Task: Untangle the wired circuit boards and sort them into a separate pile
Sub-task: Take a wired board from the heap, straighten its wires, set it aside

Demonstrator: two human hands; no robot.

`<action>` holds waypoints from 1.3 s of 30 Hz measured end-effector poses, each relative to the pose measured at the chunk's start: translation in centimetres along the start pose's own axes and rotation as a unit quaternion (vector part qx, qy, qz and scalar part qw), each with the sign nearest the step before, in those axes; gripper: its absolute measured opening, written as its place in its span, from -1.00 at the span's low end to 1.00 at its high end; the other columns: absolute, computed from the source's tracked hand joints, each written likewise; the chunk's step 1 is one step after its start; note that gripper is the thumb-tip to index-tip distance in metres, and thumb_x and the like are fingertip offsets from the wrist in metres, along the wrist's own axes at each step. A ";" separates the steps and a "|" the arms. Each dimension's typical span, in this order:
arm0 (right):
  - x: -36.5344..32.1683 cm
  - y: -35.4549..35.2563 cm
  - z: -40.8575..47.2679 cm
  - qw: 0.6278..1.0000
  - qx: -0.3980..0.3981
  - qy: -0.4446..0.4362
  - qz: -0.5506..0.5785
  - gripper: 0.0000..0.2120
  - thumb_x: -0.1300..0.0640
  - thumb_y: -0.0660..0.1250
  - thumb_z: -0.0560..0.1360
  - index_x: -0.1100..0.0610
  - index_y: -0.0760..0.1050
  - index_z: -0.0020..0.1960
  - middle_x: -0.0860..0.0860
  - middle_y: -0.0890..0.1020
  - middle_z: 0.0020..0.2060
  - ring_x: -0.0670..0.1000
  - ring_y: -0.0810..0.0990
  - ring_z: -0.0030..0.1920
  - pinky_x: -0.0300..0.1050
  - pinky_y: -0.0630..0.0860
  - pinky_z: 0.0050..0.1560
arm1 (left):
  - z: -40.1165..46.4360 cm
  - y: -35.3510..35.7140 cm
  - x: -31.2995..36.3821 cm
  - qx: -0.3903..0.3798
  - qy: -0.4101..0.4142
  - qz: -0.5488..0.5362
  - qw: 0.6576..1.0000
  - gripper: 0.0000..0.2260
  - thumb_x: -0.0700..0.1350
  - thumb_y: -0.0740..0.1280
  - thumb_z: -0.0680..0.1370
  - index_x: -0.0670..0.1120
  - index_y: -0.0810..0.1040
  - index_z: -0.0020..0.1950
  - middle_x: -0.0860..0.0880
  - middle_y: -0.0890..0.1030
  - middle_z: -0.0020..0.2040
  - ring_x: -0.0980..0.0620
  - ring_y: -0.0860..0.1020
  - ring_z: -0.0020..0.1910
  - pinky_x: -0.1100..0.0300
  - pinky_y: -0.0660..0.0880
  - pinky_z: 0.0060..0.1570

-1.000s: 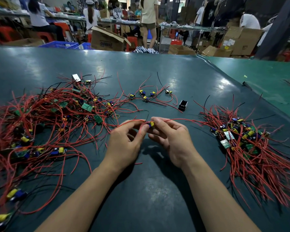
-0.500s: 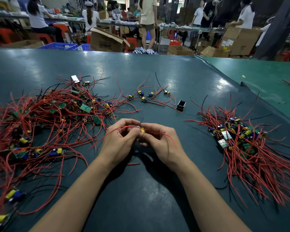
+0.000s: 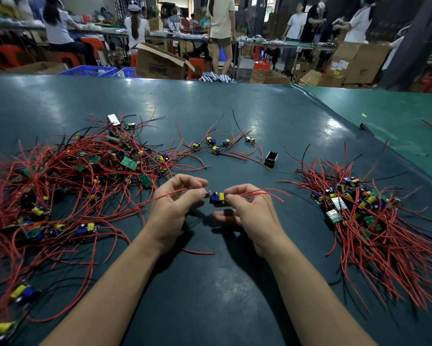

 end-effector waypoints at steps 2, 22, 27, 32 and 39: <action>-0.2 -0.4 0.0 0.999 0.021 0.001 0.050 -0.90 0.38 0.27 0.56 0.23 0.47 -0.09 0.13 0.64 -0.32 0.07 0.64 -0.45 -0.14 0.62 -0.41 | 0.0 0.4 -0.5 -0.008 -0.036 -0.069 0.997 -0.77 -0.24 0.52 0.30 -0.09 0.46 -0.28 -0.07 0.63 -0.05 0.01 0.63 -0.12 0.08 0.58 -0.04; -0.4 0.6 -0.4 0.976 -0.026 0.025 0.216 -0.93 0.40 0.37 0.47 0.31 0.59 -0.06 0.15 0.70 -0.24 0.03 0.69 -0.29 -0.26 0.61 -0.24 | 0.1 0.9 -1.1 -0.012 -0.050 -0.093 0.994 -0.72 -0.21 0.47 0.30 -0.20 0.62 -0.01 -0.12 0.70 -0.14 0.00 0.66 -0.18 0.24 0.60 -0.17; -0.2 0.5 -0.3 0.981 0.007 0.021 0.193 -0.95 0.34 0.41 0.47 0.25 0.64 -0.16 0.12 0.71 -0.26 -0.01 0.68 -0.32 -0.25 0.60 -0.29 | 0.1 0.9 -1.4 -0.001 -0.072 -0.137 0.988 -0.70 -0.28 0.44 0.30 -0.22 0.62 0.03 -0.12 0.68 -0.18 -0.01 0.66 -0.21 0.24 0.61 -0.17; -0.3 0.3 -0.3 0.985 0.036 0.001 0.169 -0.92 0.28 0.45 0.46 0.20 0.66 -0.21 0.09 0.71 -0.28 -0.01 0.66 -0.35 -0.24 0.58 -0.36 | 0.0 1.0 -1.1 -0.009 -0.067 -0.120 0.990 -0.77 -0.27 0.45 0.31 -0.21 0.65 -0.05 -0.13 0.70 -0.16 0.01 0.66 -0.18 0.25 0.60 -0.16; -0.8 -1.4 0.0 0.985 0.108 -0.037 0.128 -0.91 0.18 0.47 0.46 0.14 0.63 -0.22 -0.01 0.68 -0.35 -0.12 0.61 -0.35 -0.27 0.49 -0.43 | 0.1 0.7 -0.8 0.010 -0.048 -0.085 0.995 -0.79 -0.25 0.48 0.27 -0.18 0.68 -0.10 -0.11 0.69 -0.20 0.02 0.64 -0.20 0.23 0.60 -0.15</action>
Point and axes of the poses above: each hand's wrist, its own z-axis towards the middle knuckle, its own y-axis out of the palm, x = y × z, the point moved 8 cm from there along z, towards the middle knuckle
